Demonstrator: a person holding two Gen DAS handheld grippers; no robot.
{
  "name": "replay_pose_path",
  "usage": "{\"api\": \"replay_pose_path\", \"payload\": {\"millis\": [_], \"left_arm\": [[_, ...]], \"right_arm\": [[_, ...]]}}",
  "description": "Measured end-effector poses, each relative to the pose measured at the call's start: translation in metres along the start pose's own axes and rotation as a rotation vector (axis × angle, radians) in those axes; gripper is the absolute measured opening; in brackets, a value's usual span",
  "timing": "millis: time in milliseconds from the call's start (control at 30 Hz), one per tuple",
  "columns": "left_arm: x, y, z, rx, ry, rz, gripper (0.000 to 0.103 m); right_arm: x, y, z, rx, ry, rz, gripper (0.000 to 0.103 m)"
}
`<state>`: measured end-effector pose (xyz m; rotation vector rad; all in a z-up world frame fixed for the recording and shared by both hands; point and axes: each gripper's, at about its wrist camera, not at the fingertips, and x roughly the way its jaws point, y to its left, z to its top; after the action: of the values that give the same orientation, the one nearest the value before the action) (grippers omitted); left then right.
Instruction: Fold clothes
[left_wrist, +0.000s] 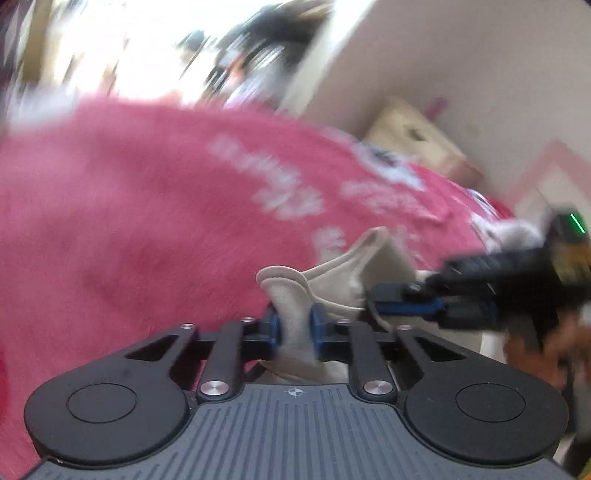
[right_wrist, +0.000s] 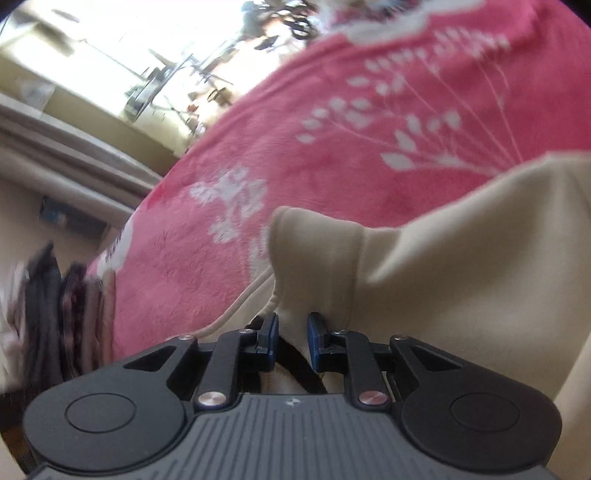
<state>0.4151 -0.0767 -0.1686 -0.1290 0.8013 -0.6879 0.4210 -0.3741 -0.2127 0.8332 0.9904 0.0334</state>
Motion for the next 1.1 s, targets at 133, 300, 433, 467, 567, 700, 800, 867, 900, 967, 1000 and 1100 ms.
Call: {"api": "replay_pose_path", "payload": {"millis": [133,300,433,467,567,700,800,867,900,967,1000,1100], "left_arm": [[-0.032,-0.055,-0.026,0.420,-0.145,0.010,0.008],[-0.046,-0.101,-0.065,0.862,-0.221,0.012,0.007],[-0.048,-0.113,-0.082,1.016,-0.225,0.003,0.007],[-0.048,-0.115,-0.084,1.040,-0.225,0.001,0.007],[-0.050,-0.118,-0.088,1.088,-0.219,-0.008,0.007],[-0.056,-0.119,-0.099,1.144,-0.216,-0.020,0.007],[-0.060,-0.119,-0.107,1.186,-0.214,-0.029,0.007],[-0.063,-0.119,-0.112,1.212,-0.212,-0.035,0.007],[-0.064,-0.117,-0.113,1.205,-0.207,-0.036,0.007],[-0.066,-0.113,-0.115,1.189,-0.196,-0.038,0.007],[-0.066,-0.112,-0.117,1.184,-0.188,-0.036,0.008],[-0.065,-0.112,-0.124,1.169,-0.152,-0.027,0.011]], "right_arm": [[-0.009,-0.010,-0.001,0.034,0.001,0.039,0.016],[-0.030,-0.020,0.005,0.101,-0.001,0.115,0.021],[-0.061,-0.014,0.017,0.072,-0.050,0.091,0.032],[-0.069,-0.010,0.021,0.063,-0.072,0.071,0.034],[-0.082,0.012,0.033,-0.043,-0.148,-0.014,0.035],[-0.076,0.049,0.045,-0.199,-0.176,-0.055,0.035],[-0.061,0.075,0.039,-0.386,-0.131,-0.133,0.035],[-0.059,0.076,0.028,-0.452,-0.080,-0.150,0.031],[-0.063,0.072,0.021,-0.471,-0.072,-0.163,0.031],[-0.073,0.062,0.005,-0.504,-0.064,-0.192,0.031],[-0.078,0.056,-0.005,-0.513,-0.065,-0.210,0.031],[-0.082,0.035,-0.032,-0.548,-0.094,-0.269,0.031]]}}
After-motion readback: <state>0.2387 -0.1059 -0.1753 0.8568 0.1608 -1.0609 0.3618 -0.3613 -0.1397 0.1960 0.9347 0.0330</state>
